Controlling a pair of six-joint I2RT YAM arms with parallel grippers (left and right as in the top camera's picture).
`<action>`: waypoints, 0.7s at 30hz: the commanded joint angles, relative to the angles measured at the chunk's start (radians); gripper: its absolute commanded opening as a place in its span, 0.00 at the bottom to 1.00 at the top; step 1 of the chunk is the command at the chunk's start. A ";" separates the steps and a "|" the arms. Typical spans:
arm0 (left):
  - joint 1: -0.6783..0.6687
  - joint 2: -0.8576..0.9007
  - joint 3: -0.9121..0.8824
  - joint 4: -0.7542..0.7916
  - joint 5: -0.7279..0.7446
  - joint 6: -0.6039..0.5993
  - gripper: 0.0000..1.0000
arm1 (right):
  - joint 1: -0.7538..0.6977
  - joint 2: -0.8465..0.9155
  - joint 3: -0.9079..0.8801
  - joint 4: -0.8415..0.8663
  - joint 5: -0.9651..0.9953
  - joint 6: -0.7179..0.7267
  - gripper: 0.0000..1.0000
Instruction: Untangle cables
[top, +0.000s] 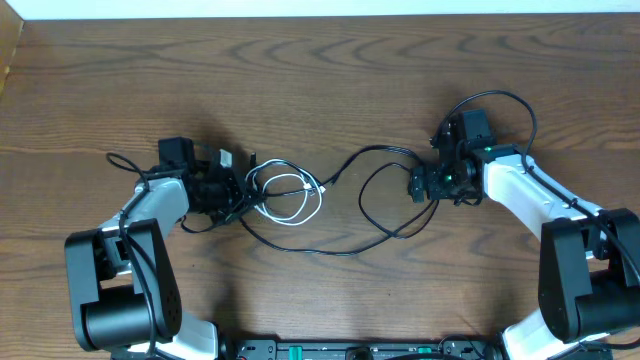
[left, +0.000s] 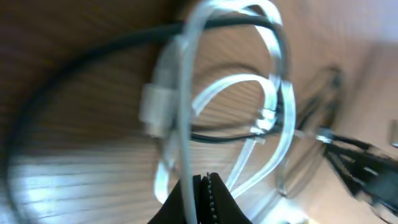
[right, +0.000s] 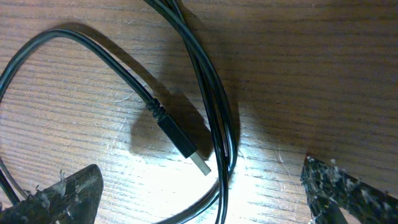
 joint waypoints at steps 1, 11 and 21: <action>0.020 -0.007 -0.001 0.035 0.311 0.003 0.07 | 0.011 0.036 -0.027 -0.008 -0.069 -0.003 0.99; 0.076 -0.190 0.003 0.106 0.635 -0.241 0.07 | 0.011 0.036 -0.027 -0.006 -0.069 -0.003 0.99; 0.078 -0.570 0.003 0.647 0.632 -0.819 0.08 | 0.011 0.036 -0.027 -0.004 -0.069 -0.003 0.99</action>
